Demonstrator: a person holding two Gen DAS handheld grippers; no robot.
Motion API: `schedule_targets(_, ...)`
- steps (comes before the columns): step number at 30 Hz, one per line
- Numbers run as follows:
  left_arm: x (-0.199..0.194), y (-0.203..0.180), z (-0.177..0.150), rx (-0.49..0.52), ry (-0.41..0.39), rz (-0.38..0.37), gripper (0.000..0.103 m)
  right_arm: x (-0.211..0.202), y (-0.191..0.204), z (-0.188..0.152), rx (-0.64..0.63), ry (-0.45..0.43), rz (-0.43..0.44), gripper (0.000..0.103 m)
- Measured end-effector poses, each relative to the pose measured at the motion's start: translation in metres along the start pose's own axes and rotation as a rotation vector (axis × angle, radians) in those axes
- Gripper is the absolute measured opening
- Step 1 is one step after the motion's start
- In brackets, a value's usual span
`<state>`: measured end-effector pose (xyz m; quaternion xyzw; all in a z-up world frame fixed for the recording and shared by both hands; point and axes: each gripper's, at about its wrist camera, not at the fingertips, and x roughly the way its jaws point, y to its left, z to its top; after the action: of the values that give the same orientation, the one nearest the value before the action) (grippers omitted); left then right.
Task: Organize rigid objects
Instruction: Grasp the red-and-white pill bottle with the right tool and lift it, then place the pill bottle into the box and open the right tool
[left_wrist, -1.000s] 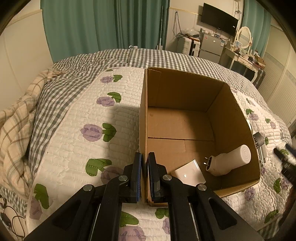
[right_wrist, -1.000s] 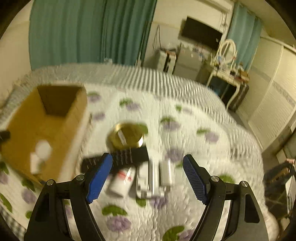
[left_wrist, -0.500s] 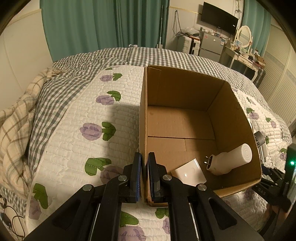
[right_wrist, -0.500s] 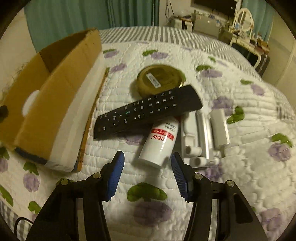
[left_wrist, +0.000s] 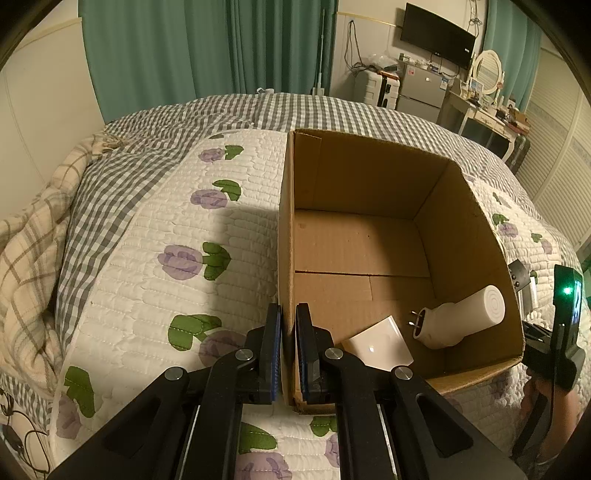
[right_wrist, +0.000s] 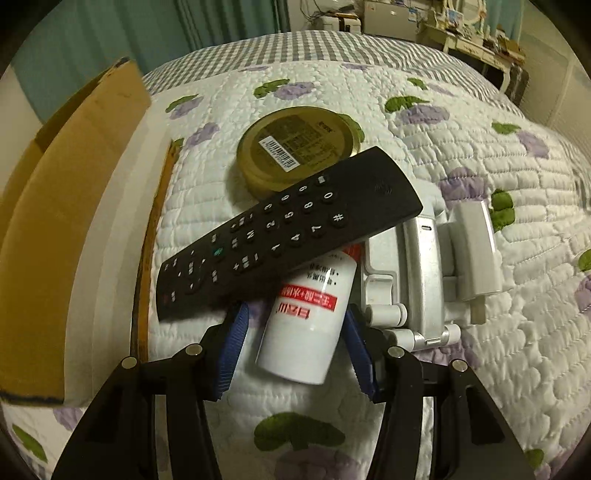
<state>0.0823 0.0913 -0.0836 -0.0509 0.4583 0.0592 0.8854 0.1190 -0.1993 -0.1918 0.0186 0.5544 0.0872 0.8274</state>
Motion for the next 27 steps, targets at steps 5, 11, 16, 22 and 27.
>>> schedule_targets(5, 0.001, -0.001, 0.000, -0.002, 0.002, -0.002, 0.007, 0.001, -0.002, -0.001, -0.001, -0.018, -0.021, 0.041)
schedule_targets(11, 0.002, 0.000, 0.000, -0.003, 0.002, -0.004, 0.007, -0.017, 0.000, -0.014, -0.045, -0.060, -0.048, 0.038)
schedule_targets(16, 0.001, 0.001, -0.001, -0.003, 0.000, -0.004, 0.007, -0.045, 0.001, -0.028, -0.076, -0.101, -0.049, 0.036)
schedule_targets(22, 0.001, 0.001, -0.001, -0.004, 0.000, -0.004, 0.007, -0.083, 0.014, -0.032, -0.141, -0.186, -0.071, 0.036)
schedule_targets(27, 0.001, 0.001, -0.001, -0.006, 0.000, -0.008, 0.007, -0.125, 0.031, -0.013, -0.181, -0.291, -0.037, 0.036)
